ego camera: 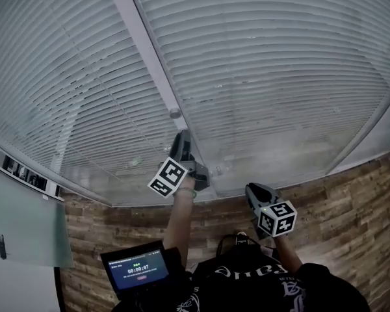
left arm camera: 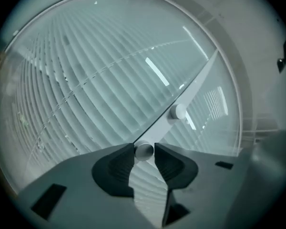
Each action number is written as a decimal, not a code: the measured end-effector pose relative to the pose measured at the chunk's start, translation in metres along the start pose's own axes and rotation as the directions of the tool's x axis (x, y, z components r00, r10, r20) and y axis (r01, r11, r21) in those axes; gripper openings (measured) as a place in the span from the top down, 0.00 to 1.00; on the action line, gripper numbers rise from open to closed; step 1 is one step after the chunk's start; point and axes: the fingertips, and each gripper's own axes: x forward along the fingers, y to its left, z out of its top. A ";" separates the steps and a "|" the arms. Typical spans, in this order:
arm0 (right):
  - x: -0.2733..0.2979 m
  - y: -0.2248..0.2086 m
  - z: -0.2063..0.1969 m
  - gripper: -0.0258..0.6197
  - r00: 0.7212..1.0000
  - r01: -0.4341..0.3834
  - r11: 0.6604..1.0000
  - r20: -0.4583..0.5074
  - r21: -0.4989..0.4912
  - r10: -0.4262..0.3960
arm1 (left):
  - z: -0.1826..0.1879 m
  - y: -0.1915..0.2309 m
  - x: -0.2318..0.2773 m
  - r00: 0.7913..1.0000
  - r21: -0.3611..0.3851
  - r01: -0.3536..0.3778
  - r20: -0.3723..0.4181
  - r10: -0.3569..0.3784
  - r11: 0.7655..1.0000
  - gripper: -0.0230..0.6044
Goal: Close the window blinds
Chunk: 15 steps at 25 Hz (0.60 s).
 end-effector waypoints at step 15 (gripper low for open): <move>-0.061 0.114 -0.053 0.88 0.998 0.033 0.999 0.057 0.028 -0.034 | -0.109 0.001 -0.262 0.874 0.557 0.346 -0.484 -0.043 0.755 0.96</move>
